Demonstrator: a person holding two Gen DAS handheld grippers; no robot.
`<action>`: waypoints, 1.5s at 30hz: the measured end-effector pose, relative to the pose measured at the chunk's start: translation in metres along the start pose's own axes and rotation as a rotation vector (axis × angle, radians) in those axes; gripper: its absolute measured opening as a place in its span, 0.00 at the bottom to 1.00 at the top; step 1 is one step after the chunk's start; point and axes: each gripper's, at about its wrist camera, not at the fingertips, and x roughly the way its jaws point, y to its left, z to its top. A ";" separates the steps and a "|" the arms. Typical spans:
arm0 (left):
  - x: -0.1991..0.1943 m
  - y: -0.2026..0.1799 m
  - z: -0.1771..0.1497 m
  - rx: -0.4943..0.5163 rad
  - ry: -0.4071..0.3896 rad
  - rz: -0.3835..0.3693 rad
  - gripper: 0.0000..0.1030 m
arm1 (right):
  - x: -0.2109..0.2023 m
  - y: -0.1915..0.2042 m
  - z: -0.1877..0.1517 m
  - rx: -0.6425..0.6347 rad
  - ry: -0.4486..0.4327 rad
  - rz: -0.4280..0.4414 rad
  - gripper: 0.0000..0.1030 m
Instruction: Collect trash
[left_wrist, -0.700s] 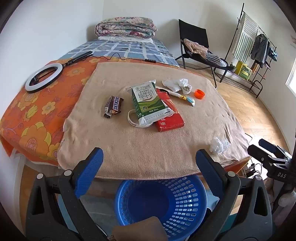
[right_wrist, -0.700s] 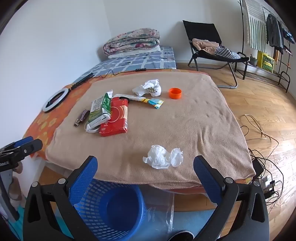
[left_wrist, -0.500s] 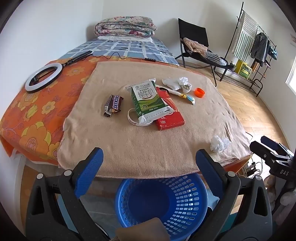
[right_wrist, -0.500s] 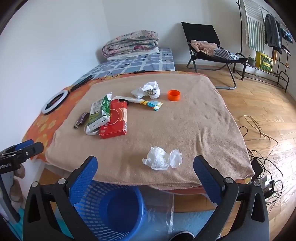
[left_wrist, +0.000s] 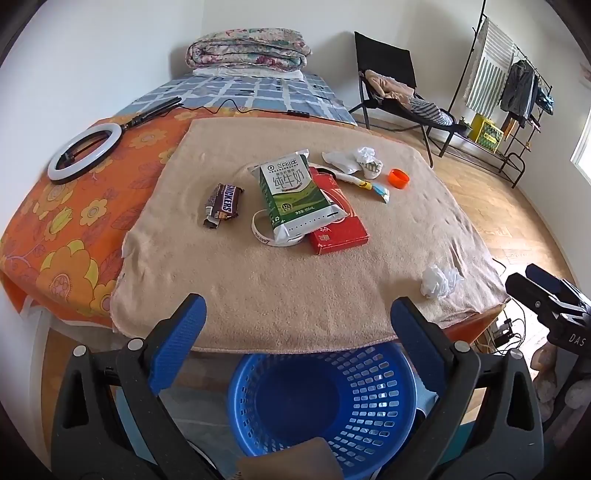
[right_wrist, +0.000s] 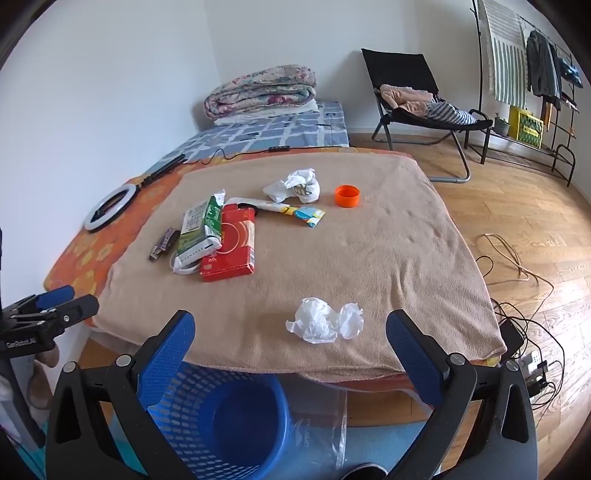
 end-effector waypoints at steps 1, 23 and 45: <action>0.001 0.000 -0.001 0.001 0.001 0.000 0.99 | 0.000 0.000 0.000 0.000 -0.001 0.000 0.99; 0.001 0.000 0.000 -0.001 0.004 -0.001 0.99 | 0.002 -0.001 -0.002 0.006 0.000 -0.013 0.99; 0.000 0.001 0.000 -0.005 0.006 -0.002 0.99 | 0.003 -0.001 -0.003 0.008 0.001 -0.011 0.99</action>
